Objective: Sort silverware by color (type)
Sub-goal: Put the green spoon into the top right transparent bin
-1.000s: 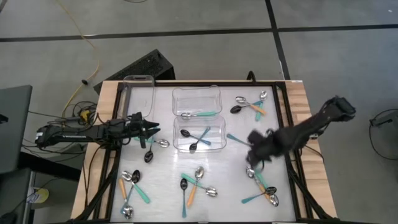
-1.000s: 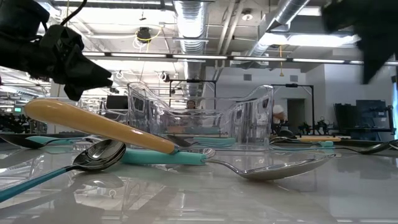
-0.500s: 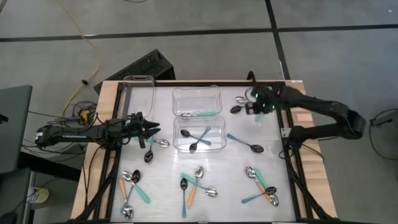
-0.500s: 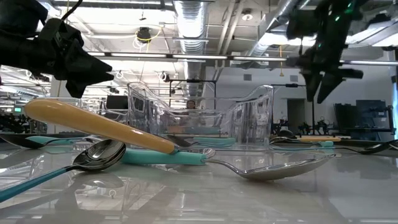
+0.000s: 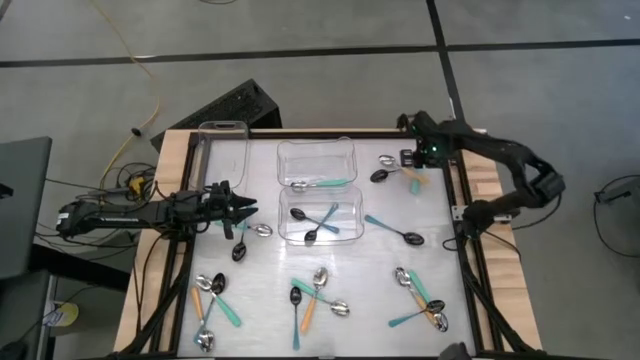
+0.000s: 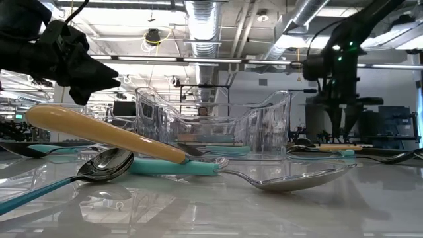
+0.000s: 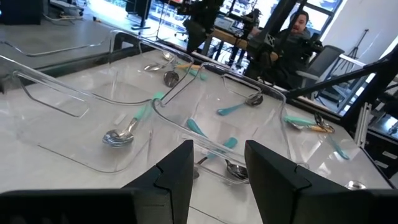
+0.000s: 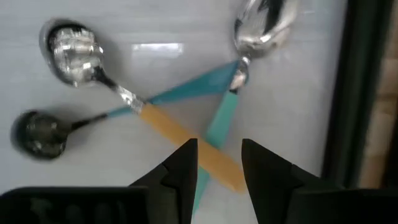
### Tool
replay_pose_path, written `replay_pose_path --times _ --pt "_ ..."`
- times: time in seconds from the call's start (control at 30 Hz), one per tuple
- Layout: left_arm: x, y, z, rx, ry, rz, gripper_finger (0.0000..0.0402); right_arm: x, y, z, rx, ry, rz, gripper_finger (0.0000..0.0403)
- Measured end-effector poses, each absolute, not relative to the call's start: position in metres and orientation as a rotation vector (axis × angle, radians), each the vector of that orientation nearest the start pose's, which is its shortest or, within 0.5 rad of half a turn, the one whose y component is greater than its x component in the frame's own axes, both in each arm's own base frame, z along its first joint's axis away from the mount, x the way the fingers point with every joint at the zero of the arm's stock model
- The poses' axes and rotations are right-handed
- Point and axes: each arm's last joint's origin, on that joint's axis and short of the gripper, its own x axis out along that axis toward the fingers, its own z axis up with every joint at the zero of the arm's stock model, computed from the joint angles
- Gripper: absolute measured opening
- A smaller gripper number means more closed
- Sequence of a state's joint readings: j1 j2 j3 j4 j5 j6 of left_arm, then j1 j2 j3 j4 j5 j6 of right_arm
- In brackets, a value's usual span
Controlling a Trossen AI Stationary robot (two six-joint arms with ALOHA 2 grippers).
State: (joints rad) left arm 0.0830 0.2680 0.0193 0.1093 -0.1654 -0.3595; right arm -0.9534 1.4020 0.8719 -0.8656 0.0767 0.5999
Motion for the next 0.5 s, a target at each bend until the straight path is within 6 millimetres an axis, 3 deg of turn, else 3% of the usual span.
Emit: replay_pose_path --times 0.3,0.5 --pt "0.111 0.014 0.153 -0.346 0.143 0.278 0.013 0.134 -0.209 0.17 1.132 1.118 -1.255 0.0148" --pt "0.111 0.014 0.152 -0.367 0.157 0.282 0.013 0.136 -0.209 0.167 1.123 1.145 -1.26 0.0148"
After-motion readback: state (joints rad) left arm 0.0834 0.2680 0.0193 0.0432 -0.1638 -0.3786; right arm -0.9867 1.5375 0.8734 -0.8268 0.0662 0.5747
